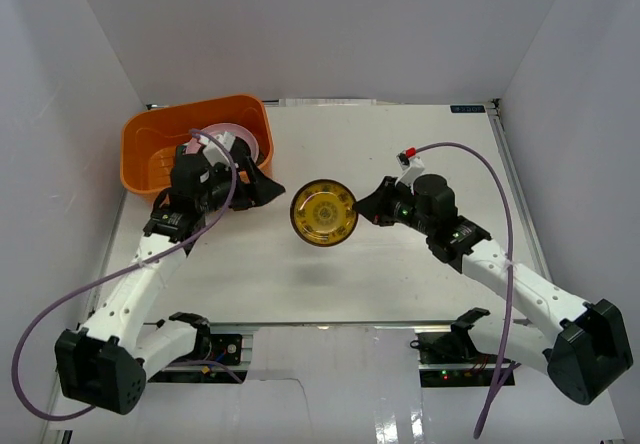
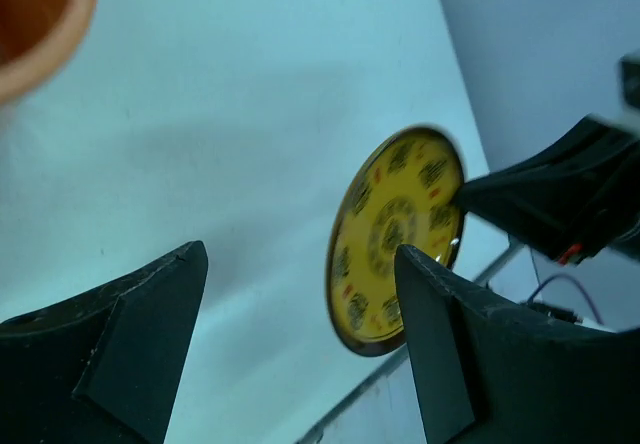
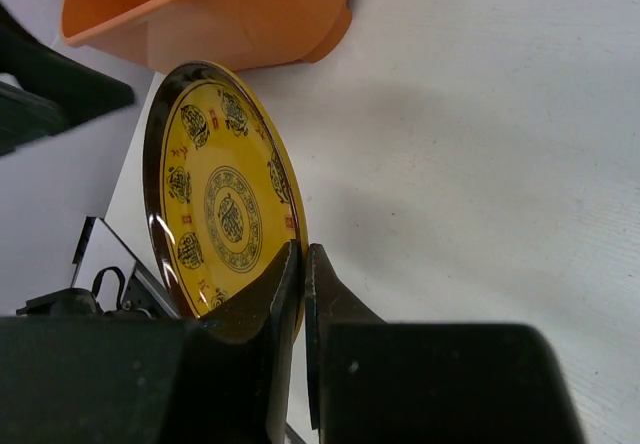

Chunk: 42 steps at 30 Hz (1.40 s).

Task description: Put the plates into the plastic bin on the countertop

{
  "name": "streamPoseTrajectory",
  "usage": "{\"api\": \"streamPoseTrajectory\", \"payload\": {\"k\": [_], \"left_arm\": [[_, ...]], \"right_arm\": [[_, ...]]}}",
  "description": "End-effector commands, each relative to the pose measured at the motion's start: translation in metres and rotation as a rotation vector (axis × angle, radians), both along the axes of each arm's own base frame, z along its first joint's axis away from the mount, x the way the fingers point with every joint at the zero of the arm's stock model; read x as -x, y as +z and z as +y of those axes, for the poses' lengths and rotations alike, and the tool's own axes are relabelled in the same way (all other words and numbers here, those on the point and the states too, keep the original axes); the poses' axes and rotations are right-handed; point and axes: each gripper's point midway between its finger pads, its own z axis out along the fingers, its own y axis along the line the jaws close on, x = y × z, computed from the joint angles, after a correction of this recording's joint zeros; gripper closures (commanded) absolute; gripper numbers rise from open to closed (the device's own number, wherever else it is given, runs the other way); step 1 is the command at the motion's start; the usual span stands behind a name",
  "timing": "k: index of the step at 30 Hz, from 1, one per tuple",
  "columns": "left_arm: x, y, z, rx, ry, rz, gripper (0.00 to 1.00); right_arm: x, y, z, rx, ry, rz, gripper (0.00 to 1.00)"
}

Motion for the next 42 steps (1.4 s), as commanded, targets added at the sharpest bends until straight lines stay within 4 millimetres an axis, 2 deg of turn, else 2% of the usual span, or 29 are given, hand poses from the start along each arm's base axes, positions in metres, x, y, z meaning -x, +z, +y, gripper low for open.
{"api": "streamPoseTrajectory", "payload": {"k": [1, 3, 6, 9, 10, 14, 15, 16, 17, 18, 19, 20, 21, 22, 23, 24, 25, 26, 27, 28, 30, 31, 34, 35, 36, 37, 39, 42], "left_arm": [[0.033, -0.057, -0.026, -0.012, -0.208, 0.175, 0.14], [0.036, -0.067, -0.029, -0.019, -0.234, 0.193, 0.15], [0.037, -0.07, -0.038, 0.01, -0.286, 0.199, 0.19], [0.038, -0.071, -0.049, 0.04, -0.334, 0.195, 0.38], [0.036, -0.068, -0.051, 0.045, -0.337, 0.187, 0.54], [0.03, -0.06, -0.053, 0.065, -0.324, 0.171, 0.91], [0.029, -0.055, -0.054, 0.068, -0.322, 0.161, 0.95], [0.025, -0.051, -0.052, 0.064, -0.301, 0.143, 0.99], [0.02, -0.041, -0.051, 0.067, -0.279, 0.12, 1.0], [0.016, -0.034, -0.049, 0.062, -0.253, 0.107, 1.0], [0.003, -0.013, -0.044, 0.05, -0.195, 0.05, 1.0], [-0.004, -0.003, -0.04, 0.036, -0.164, 0.024, 1.0], [-0.01, 0.004, -0.035, 0.014, -0.13, 0.013, 1.0], [-0.024, 0.013, -0.023, -0.015, -0.054, -0.016, 1.0], [-0.038, 0.039, -0.016, -0.025, -0.018, -0.07, 1.0], [-0.048, 0.046, -0.007, -0.046, 0.015, -0.087, 1.0], [-0.062, 0.048, 0.016, -0.061, 0.085, -0.073, 1.0], [-0.077, 0.045, 0.029, -0.068, 0.133, -0.049, 1.0], [-0.088, 0.053, 0.044, -0.058, 0.186, -0.047, 1.0], [-0.102, 0.052, 0.074, -0.064, 0.295, -0.034, 1.0], [-0.117, 0.045, 0.097, -0.016, 0.386, -0.027, 1.0], [-0.124, 0.041, 0.125, -0.01, 0.467, -0.028, 1.0], [-0.145, 0.016, 0.169, -0.035, 0.62, 0.027, 1.0], [-0.15, 0.007, 0.177, -0.042, 0.636, 0.061, 1.0], [-0.156, -0.014, 0.187, -0.054, 0.657, 0.121, 1.0], [-0.159, -0.02, 0.201, -0.058, 0.693, 0.134, 1.0], [-0.166, -0.038, 0.217, -0.07, 0.736, 0.163, 1.0], [-0.171, -0.057, 0.228, -0.098, 0.755, 0.212, 1.0]], "right_arm": [[-0.007, 0.038, 0.017, -0.077, 0.055, -0.095, 0.92], [-0.007, 0.036, 0.022, -0.085, 0.072, -0.085, 0.92], [-0.007, 0.035, 0.026, -0.1, 0.087, -0.08, 0.92], [-0.006, 0.032, 0.027, -0.099, 0.095, -0.075, 0.92], [-0.006, 0.031, 0.027, -0.098, 0.093, -0.075, 0.92], [-0.004, 0.028, 0.023, -0.093, 0.085, -0.077, 0.92], [-0.003, 0.028, 0.024, -0.097, 0.089, -0.078, 0.92], [-0.001, 0.03, 0.022, -0.099, 0.088, -0.082, 0.89], [-0.001, 0.03, 0.02, -0.097, 0.082, -0.081, 0.81], [0.0, 0.03, 0.02, -0.092, 0.083, -0.085, 0.59], [0.003, 0.031, 0.015, -0.09, 0.074, -0.091, 0.49], [0.004, 0.031, 0.012, -0.087, 0.064, -0.095, 0.41], [0.007, 0.038, 0.007, -0.091, 0.055, -0.124, 0.27], [0.009, 0.035, 0.003, -0.079, 0.048, -0.123, 0.2], [0.012, 0.031, -0.001, -0.07, 0.042, -0.126, 0.16], [0.015, 0.031, -0.003, -0.065, 0.046, -0.132, 0.12], [0.019, 0.035, -0.007, -0.065, 0.047, -0.152, 0.12], [0.023, 0.028, -0.01, -0.054, 0.045, -0.138, 0.12], [0.026, 0.025, -0.011, -0.053, 0.048, -0.137, 0.12], [0.029, 0.026, -0.013, -0.061, 0.05, -0.145, 0.12], [0.033, 0.012, -0.015, -0.051, 0.056, -0.125, 0.13], [0.036, 0.009, -0.014, -0.048, 0.068, -0.116, 0.14], [0.042, -0.009, -0.017, -0.018, 0.081, -0.077, 0.14], [0.043, -0.013, -0.018, -0.01, 0.081, -0.075, 0.14], [0.046, -0.02, -0.021, 0.0, 0.079, -0.069, 0.14], [0.046, -0.024, -0.024, 0.01, 0.07, -0.065, 0.14], [0.049, -0.031, -0.029, 0.025, 0.058, -0.059, 0.14], [0.05, -0.039, -0.031, 0.032, 0.052, -0.049, 0.15]]}}
